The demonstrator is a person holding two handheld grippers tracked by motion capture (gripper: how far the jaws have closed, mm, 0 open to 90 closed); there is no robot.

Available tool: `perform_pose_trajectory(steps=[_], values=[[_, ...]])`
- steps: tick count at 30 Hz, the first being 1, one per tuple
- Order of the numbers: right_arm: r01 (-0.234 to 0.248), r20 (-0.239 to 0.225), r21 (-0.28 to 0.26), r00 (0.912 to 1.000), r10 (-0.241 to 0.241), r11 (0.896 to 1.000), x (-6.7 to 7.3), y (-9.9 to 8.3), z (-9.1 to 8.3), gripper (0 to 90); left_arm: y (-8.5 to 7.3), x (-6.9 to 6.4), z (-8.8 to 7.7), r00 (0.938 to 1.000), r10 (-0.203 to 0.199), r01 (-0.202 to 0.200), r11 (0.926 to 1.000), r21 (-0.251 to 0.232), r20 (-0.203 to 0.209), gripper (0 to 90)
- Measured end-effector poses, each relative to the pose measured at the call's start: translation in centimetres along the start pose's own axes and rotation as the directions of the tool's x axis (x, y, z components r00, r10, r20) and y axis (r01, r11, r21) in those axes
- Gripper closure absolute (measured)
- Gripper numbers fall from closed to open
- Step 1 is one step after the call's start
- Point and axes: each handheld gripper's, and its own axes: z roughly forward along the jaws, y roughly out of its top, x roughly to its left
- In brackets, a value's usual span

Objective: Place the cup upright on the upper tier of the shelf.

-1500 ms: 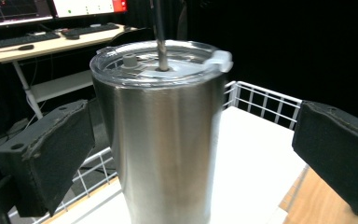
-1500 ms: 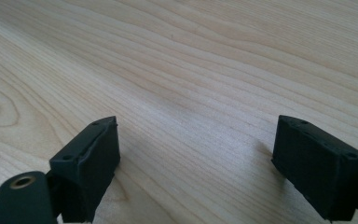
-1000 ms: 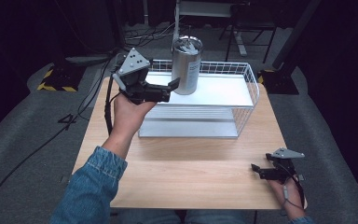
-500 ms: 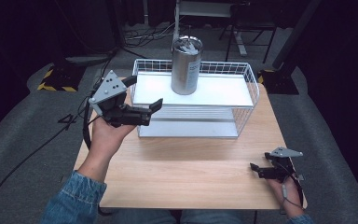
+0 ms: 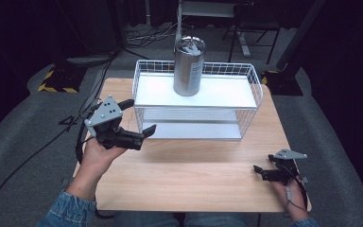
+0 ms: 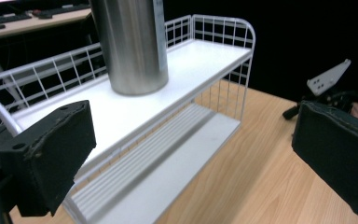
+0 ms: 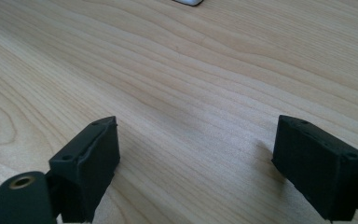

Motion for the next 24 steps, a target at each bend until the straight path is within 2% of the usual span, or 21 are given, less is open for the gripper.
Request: perform_pose_trajectory(steps=[9, 15, 24], values=[[0.0, 0.0, 0.0, 1.0, 0.0, 1.0, 0.0, 0.0, 0.0, 14.7, -4.0, -0.2, 0.1, 0.9983, -0.058, 0.058, 0.9973, 0.045, -0.004, 1.6], [0.0, 0.0, 0.0, 1.0, 0.0, 1.0, 0.0, 0.0, 0.0, 14.8, -6.8, -0.5, 0.2, 0.9979, -0.057, 0.059, 0.9954, 0.076, -0.03, 1.9], [0.0, 0.001, 0.0, 1.0, 0.0, 1.0, 0.0, 0.0, 0.0, 14.8, -10.3, -0.5, 0.3, 0.9946, -0.089, 0.094, 0.991, 0.095, -0.052, 2.7]])
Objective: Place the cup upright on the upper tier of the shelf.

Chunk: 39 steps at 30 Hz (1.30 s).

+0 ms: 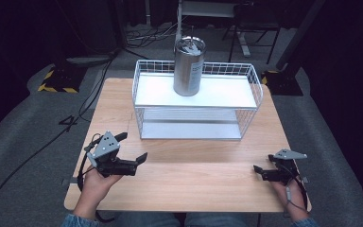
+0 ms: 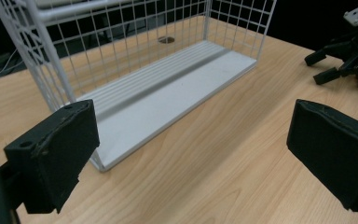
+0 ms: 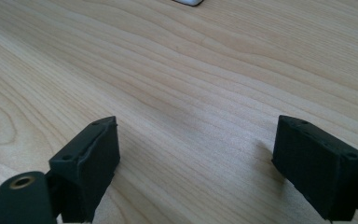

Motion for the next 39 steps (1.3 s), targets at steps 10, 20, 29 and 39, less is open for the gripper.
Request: perform_pose_trajectory(steps=[10, 20, 29, 39], values=[[0.0, 0.0, 0.0, 1.0, 0.0, 1.0, 0.0, 0.0, 0.0, 14.8, -3.9, 0.7, 0.4, 0.9964, -0.071, 0.075, 0.9937, 0.084, -0.045, 5.5], [0.0, 0.0, 0.0, 1.0, 0.0, 1.0, 0.0, 0.0, 0.0, 14.8, -7.5, 1.5, 1.0, 0.9877, -0.131, 0.14, 0.9825, 0.122, -0.086, 6.4], [0.0, 0.0, 0.0, 1.0, 0.0, 1.0, 0.0, 0.0, 0.0, 14.9, -9.4, 2.0, 0.8, 0.9806, -0.145, 0.168, 0.9673, 0.19, -0.132, 7.6], [0.001, 0.0, 0.0, 1.0, -0.001, 1.0, 0.0, 0.0, 0.0, 14.9, -10.1, 2.2, 1.3, 0.9765, -0.114, 0.163, 0.9459, 0.281, -0.183, 14.6]])
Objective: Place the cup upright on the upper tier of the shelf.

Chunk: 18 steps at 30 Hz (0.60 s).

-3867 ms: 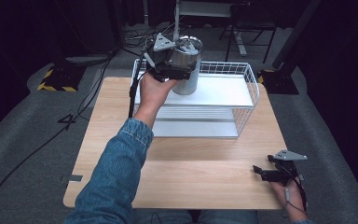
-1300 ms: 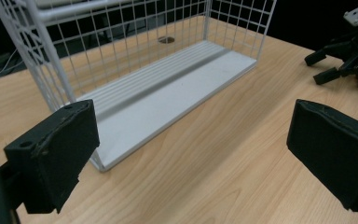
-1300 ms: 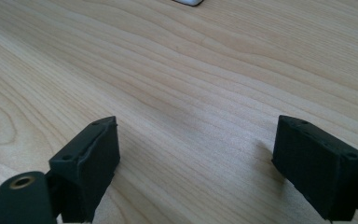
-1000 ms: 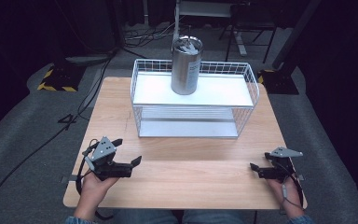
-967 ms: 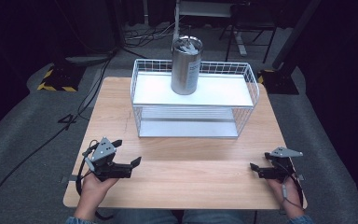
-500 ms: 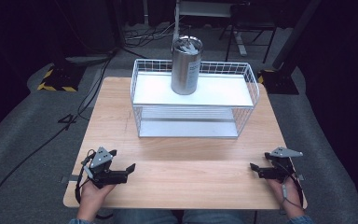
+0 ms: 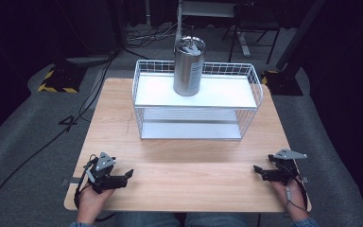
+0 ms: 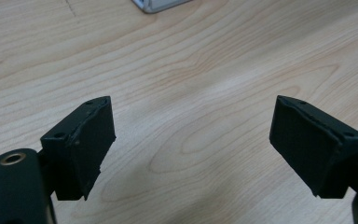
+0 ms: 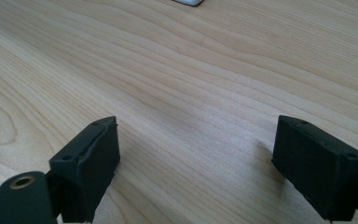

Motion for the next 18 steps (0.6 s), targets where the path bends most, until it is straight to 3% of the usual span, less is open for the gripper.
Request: perform_pose_trajectory(steps=[4, 8, 12, 18], values=[[0.0, 0.0, 0.0, 1.0, 0.0, 1.0, 0.0, 0.0, 0.0, 15.0, -0.2, -0.1, 0.6, 0.9999, -0.007, 0.007, 0.9983, 0.058, -0.01, 14.6], [0.001, 0.0, 0.0, 1.0, -0.001, 1.0, 0.0, 0.0, 0.0, 15.1, -0.5, -0.2, 1.4, 0.9992, 0.015, -0.011, 0.9919, 0.126, -0.036, 14.6], [0.002, -0.001, 0.0, 1.0, -0.002, 1.0, 0.0, 0.0, 0.0, 15.2, -0.7, -0.3, 1.6, 0.999, 0.024, -0.021, 0.9955, 0.092, -0.038, 13.5], [0.002, -0.001, 0.0, 1.0, -0.002, 1.0, 0.0, 0.0, 0.0, 15.3, -0.8, -0.2, 1.6, 0.9995, 0.015, -0.012, 0.9956, 0.093, -0.028, 12.7]])
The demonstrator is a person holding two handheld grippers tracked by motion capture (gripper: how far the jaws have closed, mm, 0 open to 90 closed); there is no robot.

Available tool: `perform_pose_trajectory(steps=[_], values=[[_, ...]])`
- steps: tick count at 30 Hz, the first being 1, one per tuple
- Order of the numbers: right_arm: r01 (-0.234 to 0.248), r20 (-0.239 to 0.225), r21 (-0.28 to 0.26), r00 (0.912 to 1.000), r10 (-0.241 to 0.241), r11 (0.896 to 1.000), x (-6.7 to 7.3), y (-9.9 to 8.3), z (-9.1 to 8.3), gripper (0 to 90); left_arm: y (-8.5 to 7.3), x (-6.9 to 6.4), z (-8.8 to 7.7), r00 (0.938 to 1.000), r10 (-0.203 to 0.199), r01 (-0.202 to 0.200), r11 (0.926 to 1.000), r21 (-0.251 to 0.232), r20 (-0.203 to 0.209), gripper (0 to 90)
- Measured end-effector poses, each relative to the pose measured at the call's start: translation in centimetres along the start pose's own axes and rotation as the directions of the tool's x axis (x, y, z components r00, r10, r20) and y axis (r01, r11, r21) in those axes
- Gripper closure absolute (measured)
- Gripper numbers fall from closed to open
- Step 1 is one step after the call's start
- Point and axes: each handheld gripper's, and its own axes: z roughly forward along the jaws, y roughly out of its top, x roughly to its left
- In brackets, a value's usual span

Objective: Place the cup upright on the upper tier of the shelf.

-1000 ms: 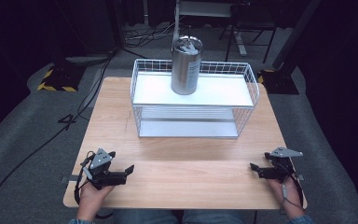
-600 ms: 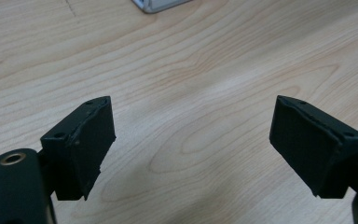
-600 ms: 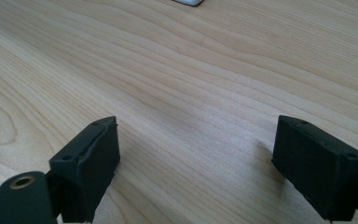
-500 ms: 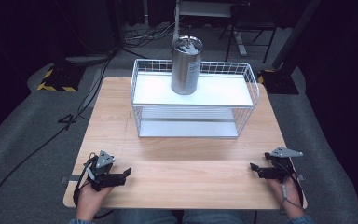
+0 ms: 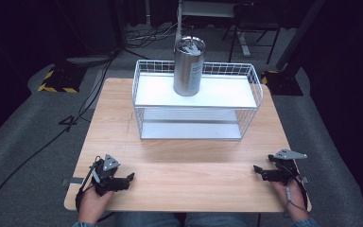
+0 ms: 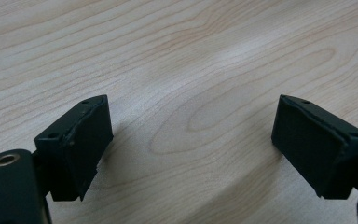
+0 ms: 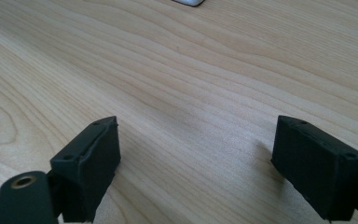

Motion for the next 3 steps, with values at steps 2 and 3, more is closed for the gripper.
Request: perform_pose_trajectory(steps=[2, 3], values=[[0.0, 0.0, 0.0, 1.0, 0.0, 1.0, 0.0, 0.0, 0.0, 15.3, -0.01, -0.03, 0.0, 1.0, -0.004, 0.004, 1.0, 0.002, 0.003, 12.7], [0.0, 0.0, 0.0, 1.0, 0.0, 1.0, 0.0, 0.0, 0.0, 15.2, 0.0, -0.01, -0.01, 1.0, 0.001, -0.001, 1.0, 0.002, 0.0, 12.7]])
